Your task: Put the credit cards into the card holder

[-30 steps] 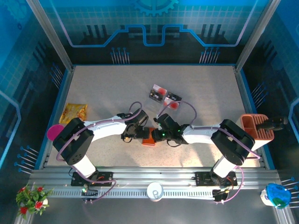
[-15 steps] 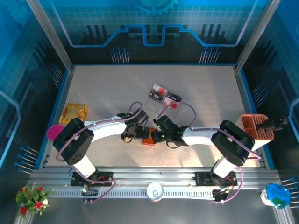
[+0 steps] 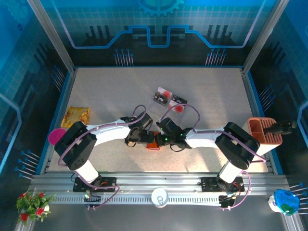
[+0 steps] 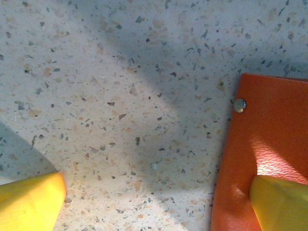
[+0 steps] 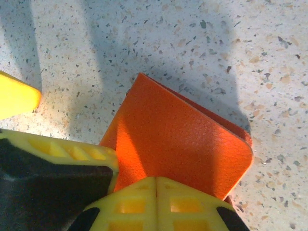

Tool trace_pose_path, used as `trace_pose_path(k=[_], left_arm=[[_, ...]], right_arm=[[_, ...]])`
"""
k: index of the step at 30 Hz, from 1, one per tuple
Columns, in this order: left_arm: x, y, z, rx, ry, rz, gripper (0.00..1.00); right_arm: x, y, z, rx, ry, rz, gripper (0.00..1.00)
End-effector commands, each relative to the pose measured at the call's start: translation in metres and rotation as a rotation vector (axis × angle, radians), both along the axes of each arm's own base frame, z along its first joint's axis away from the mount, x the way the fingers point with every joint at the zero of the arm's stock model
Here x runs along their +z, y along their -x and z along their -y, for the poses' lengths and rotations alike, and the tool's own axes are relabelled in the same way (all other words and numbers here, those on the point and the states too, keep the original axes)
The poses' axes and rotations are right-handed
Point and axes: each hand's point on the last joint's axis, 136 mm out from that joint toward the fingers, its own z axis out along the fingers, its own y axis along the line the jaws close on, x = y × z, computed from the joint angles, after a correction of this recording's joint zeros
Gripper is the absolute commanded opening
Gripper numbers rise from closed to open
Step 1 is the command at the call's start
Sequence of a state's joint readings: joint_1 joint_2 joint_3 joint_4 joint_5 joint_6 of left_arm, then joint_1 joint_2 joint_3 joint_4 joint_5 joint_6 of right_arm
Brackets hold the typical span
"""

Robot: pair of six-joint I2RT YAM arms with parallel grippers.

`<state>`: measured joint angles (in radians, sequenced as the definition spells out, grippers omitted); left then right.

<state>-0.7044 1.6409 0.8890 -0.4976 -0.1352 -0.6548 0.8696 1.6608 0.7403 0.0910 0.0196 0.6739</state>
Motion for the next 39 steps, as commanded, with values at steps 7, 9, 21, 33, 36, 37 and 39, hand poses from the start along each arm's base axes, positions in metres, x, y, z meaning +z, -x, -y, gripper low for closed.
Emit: trace_pose_path(k=[7, 9, 21, 33, 36, 37, 39], left_arm=[[-0.025, 0.022, -0.014, -0.002, -0.063, -0.097, 0.99], [-0.024, 0.021, -0.013, -0.002, -0.058, -0.093, 0.99], [-0.014, 0.017, -0.008, -0.001, -0.036, -0.074, 0.99], [0.070, -0.013, -0.013, 0.019, 0.014, 0.192, 0.99], [0.105, -0.027, -0.029, 0.052, -0.006, 0.333, 0.99], [0.116, -0.031, -0.035, 0.071, -0.008, 0.374, 0.99], [0.133, -0.041, -0.049, 0.111, -0.005, 0.445, 0.99]], right_arm=[[-0.002, 0.035, 0.026, 0.053, 0.076, -0.156, 0.07], [0.021, 0.025, 0.025, 0.041, 0.034, -0.117, 0.15], [0.047, 0.016, 0.050, 0.019, 0.097, -0.082, 0.25], [0.069, 0.008, 0.072, -0.057, 0.040, -0.033, 0.50], [0.093, -0.004, 0.089, -0.116, -0.012, 0.016, 0.65], [0.100, -0.007, 0.095, -0.132, -0.025, 0.033, 0.68], [0.117, -0.015, 0.110, -0.173, -0.043, 0.081, 0.84]])
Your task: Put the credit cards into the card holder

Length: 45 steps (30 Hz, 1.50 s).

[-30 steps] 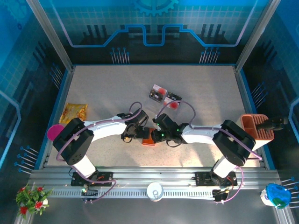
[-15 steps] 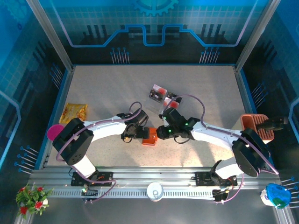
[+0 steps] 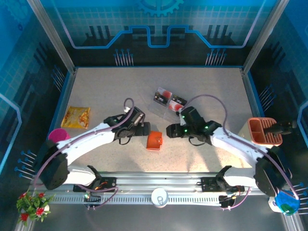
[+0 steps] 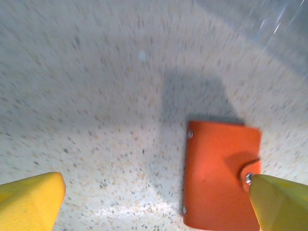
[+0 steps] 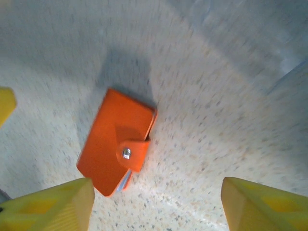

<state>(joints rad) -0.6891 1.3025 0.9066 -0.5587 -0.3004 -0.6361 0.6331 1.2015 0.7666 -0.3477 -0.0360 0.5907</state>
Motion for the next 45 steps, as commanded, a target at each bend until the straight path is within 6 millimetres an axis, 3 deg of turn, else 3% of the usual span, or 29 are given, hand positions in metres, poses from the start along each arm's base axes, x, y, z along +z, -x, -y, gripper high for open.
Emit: trace_pose_path(k=[1, 6, 12, 20, 26, 31, 35, 37, 41, 45], left_arm=[[0.033, -0.019, -0.035, 0.090, -0.057, 0.140, 0.99], [0.059, -0.044, -0.083, 0.215, -0.043, 0.316, 0.99], [0.078, -0.064, -0.119, 0.246, -0.149, 0.505, 0.99], [0.067, -0.077, -0.160, 0.283, -0.300, 0.558, 0.99], [0.033, -0.077, -0.184, 0.309, -0.331, 0.566, 0.99], [0.007, -0.089, -0.195, 0.344, -0.327, 0.627, 0.99], [0.002, -0.108, -0.195, 0.307, -0.315, 0.668, 0.99], [0.003, -0.117, -0.189, 0.251, -0.315, 0.706, 0.99], [-0.020, -0.122, -0.187, 0.202, -0.238, 0.704, 0.99], [-0.024, -0.125, -0.186, 0.178, -0.203, 0.700, 0.99]], right_arm=[[0.023, -0.006, 0.025, -0.054, -0.007, 0.060, 0.98], [0.047, -0.024, 0.067, -0.164, 0.070, 0.180, 1.00], [0.047, -0.055, 0.120, -0.366, 0.170, 0.288, 1.00], [0.040, -0.090, 0.165, -0.446, 0.311, 0.386, 1.00], [0.023, -0.109, 0.195, -0.497, 0.393, 0.416, 1.00], [0.006, -0.125, 0.206, -0.496, 0.454, 0.450, 1.00], [-0.004, -0.137, 0.204, -0.442, 0.484, 0.522, 1.00], [-0.006, -0.139, 0.201, -0.419, 0.474, 0.582, 1.00], [-0.005, -0.139, 0.197, -0.393, 0.412, 0.671, 1.00], [-0.009, -0.138, 0.197, -0.380, 0.386, 0.747, 1.00]])
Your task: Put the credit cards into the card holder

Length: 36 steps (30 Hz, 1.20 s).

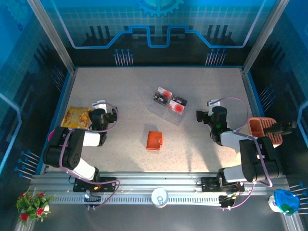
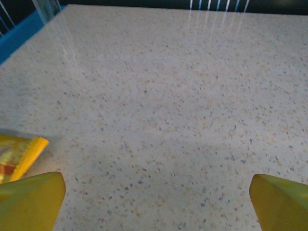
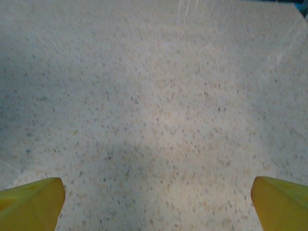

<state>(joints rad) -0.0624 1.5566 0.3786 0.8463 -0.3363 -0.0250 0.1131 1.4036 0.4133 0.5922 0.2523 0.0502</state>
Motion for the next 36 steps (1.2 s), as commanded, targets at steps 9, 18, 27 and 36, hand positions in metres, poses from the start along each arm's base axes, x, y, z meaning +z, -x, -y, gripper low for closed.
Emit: trace_pose_path(k=[9, 18, 27, 36], left_arm=[[0.018, -0.012, 0.024, -0.189, 0.060, 0.074, 0.99], [0.018, -0.012, 0.020, -0.178, 0.068, 0.074, 0.99], [0.017, -0.012, 0.022, -0.184, 0.067, 0.074, 0.99], [0.018, -0.012, 0.022, -0.184, 0.067, 0.075, 0.99]], right_arm=[[0.012, -0.020, -0.009, 0.101, -0.019, 0.163, 1.00], [0.009, -0.022, -0.007, 0.098, -0.028, 0.138, 1.00], [0.010, -0.021, -0.001, 0.056, -0.022, 0.152, 1.00], [0.009, -0.023, -0.012, 0.133, -0.038, 0.133, 1.00]])
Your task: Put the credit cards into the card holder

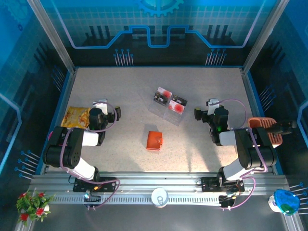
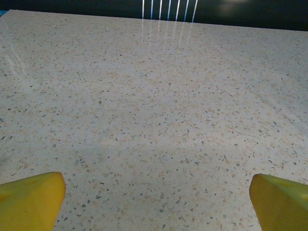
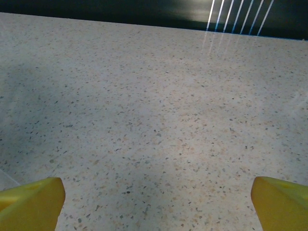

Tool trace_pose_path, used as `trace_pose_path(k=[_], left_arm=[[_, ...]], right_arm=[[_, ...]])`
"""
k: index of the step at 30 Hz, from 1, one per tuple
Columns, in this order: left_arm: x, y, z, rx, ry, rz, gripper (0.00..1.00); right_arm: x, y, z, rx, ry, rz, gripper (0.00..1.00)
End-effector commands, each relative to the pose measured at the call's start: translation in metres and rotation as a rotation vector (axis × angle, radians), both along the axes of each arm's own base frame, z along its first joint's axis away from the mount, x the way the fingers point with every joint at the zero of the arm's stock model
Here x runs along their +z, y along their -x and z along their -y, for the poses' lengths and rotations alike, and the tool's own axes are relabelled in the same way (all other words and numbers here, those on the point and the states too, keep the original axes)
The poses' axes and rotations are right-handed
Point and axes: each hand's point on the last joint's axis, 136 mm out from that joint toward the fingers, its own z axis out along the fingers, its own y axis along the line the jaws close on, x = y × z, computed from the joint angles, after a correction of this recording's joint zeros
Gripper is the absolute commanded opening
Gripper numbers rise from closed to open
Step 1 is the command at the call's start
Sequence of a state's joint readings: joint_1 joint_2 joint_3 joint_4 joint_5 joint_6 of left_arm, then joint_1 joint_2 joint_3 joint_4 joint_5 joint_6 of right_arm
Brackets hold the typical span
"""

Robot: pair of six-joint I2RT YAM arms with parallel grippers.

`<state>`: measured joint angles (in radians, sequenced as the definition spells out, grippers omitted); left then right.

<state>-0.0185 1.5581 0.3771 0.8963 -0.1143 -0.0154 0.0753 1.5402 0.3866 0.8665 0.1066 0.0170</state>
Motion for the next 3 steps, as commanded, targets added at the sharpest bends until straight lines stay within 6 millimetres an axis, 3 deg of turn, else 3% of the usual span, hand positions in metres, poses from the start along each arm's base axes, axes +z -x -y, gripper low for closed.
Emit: trace_pose_path(k=[1, 3], left_arm=[[0.0095, -0.0046, 0.0009, -0.018, -0.009, 0.034, 0.99], [0.0095, -0.0046, 0.0009, -0.018, -0.009, 0.033, 0.99]], right_arm=[[0.0089, -0.0055, -0.0001, 0.024, 0.004, 0.030, 1.00], [0.0086, -0.0051, -0.0005, 0.025, 0.004, 0.030, 1.00]])
